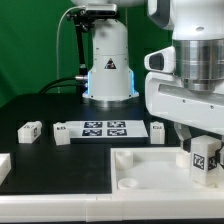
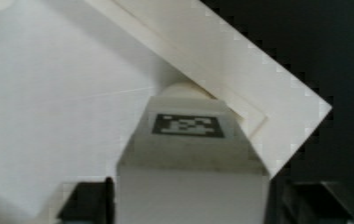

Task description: Assemble one leg

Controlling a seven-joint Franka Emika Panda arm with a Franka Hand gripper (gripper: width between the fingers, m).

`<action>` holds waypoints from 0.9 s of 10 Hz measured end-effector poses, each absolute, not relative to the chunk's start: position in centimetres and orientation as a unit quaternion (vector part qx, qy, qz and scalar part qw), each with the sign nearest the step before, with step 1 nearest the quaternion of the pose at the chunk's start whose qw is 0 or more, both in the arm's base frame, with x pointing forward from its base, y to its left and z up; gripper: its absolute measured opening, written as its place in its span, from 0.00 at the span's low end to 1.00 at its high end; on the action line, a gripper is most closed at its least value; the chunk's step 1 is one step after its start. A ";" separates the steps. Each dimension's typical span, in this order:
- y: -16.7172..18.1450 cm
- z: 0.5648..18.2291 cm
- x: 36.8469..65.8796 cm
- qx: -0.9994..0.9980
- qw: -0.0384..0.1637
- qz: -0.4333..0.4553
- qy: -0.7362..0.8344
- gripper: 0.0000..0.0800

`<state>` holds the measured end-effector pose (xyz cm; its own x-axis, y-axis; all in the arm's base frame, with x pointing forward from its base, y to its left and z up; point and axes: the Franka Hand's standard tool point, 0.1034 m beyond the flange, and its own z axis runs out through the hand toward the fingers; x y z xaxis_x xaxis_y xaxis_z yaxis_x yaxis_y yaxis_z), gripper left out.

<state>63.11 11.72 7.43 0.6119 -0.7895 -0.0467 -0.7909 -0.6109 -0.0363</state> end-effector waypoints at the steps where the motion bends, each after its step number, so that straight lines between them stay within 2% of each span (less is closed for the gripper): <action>1: 11.7 7.4 63.1 -0.909 0.027 0.012 0.416 0.74; 2: 11.8 7.4 63.1 -0.923 0.028 0.010 0.384 0.74; 3: 12.1 7.3 63.0 -0.947 0.029 0.009 0.320 0.80; 9: 12.3 7.3 62.9 -0.999 0.027 -0.001 -0.027 0.81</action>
Offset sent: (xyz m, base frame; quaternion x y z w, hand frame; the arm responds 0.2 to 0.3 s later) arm -0.0112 0.0148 -0.0010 0.0130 0.0054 -0.3777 0.9258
